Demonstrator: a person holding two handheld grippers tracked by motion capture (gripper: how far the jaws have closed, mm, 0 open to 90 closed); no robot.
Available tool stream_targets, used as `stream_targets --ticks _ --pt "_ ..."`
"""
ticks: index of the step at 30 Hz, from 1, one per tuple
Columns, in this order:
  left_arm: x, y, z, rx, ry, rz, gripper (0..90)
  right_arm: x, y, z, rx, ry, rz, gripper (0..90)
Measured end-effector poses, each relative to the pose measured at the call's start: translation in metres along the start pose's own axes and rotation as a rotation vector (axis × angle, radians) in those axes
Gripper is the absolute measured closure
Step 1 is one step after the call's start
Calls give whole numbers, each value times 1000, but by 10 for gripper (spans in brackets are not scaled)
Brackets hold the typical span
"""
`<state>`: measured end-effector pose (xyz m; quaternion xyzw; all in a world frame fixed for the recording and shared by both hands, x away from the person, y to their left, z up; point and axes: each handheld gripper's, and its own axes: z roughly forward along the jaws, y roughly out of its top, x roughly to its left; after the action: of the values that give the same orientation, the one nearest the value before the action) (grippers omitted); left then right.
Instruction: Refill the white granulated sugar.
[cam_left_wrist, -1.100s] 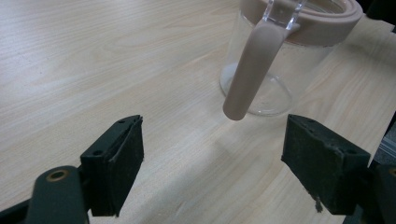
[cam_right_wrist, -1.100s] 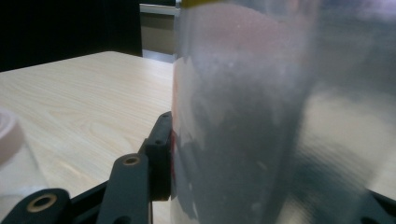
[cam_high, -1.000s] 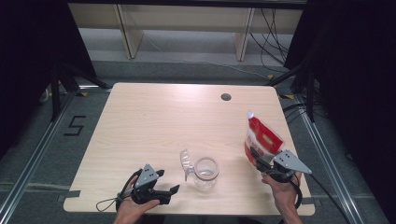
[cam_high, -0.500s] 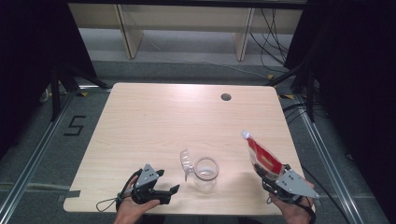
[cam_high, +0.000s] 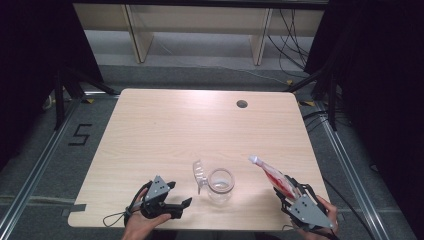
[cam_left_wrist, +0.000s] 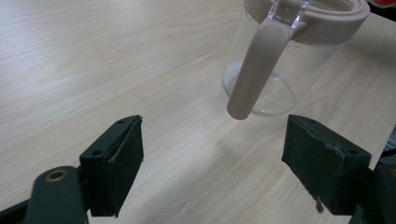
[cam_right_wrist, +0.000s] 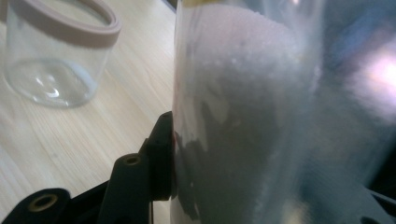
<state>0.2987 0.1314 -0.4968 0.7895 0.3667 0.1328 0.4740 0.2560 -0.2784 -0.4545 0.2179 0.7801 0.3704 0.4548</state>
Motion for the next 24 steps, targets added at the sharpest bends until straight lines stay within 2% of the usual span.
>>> stream_targets --ticks 2,3,4,6,7,10,11,12,15,16,18,19,20,21,24 --pt "-1 -1 1 -11 15 -18 199 3 2 0 8 -8 -52 533" --pt "-1 -1 1 -8 10 -28 199 4 3 0 7 -7 -59 533" --pt "-1 -1 1 -3 8 -26 199 5 3 0 11 1 -58 534" --pt "-1 -1 0 -4 10 -24 199 8 5 1 18 1 -100 534" --pt "-1 -1 0 -5 11 -24 199 11 5 1 27 4 -96 533" --pt "-1 -1 0 -5 12 -27 199 13 6 2 31 6 -141 534" --pt "-2 -1 0 -5 10 -29 198 15 6 1 32 4 -135 534" --pt "-1 -1 0 -5 12 -27 198 15 7 2 29 1 -164 534" --pt "-2 -1 0 2 22 -27 198 17 9 3 42 -5 -194 535" --pt "-2 -1 1 -3 19 -30 198 18 10 4 41 -6 -224 535" --pt "-2 -1 1 -7 5 -26 198 21 12 5 48 -9 -258 535" --pt "-2 -1 1 -7 7 -26 198 22 12 4 49 -8 -253 535" --pt "-2 -1 1 -7 7 -26 198 24 13 5 50 0 -283 536" --pt "-1 0 0 -4 6 -4 198 24 13 5 50 0 -283 536" --pt "-1 0 0 -8 8 -3 198 27 17 5 58 -12 -335 537"
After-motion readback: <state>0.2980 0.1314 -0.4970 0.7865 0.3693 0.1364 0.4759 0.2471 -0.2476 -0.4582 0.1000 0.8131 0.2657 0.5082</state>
